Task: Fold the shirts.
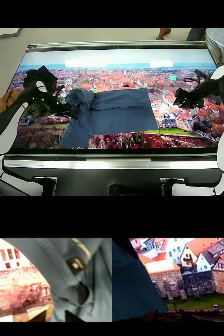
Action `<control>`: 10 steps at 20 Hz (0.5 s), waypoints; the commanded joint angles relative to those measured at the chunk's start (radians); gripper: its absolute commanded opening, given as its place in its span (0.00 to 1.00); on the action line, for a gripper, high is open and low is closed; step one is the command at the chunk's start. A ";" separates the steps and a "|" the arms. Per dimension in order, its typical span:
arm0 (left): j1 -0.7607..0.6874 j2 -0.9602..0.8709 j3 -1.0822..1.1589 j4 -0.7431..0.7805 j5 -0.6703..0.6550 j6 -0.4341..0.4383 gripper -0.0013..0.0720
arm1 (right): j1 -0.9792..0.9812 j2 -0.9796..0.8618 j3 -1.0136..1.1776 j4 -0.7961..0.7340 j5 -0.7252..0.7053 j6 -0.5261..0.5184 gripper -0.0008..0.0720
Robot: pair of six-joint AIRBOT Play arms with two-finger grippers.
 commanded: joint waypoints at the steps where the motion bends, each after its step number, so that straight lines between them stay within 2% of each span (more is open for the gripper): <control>1: 0.000 -0.033 -0.015 -0.030 0.053 0.011 0.54 | -0.009 0.000 -0.015 0.037 0.013 -0.045 0.51; 5: 0.000 -0.055 -0.014 -0.099 0.092 0.011 0.51 | -0.009 0.000 -0.015 0.036 0.011 -0.045 0.51; 8: 0.000 -0.063 -0.015 -0.121 0.101 0.010 0.10 | -0.009 -0.003 -0.053 0.036 0.022 -0.045 0.51; 9: 0.000 -0.063 -0.014 -0.121 0.100 0.010 0.06 | -0.009 -0.003 -0.090 0.036 0.022 -0.045 0.51; 10: 0.002 -0.061 -0.014 -0.121 0.093 0.011 0.06 | -0.009 -0.003 -0.143 0.038 0.021 -0.045 0.51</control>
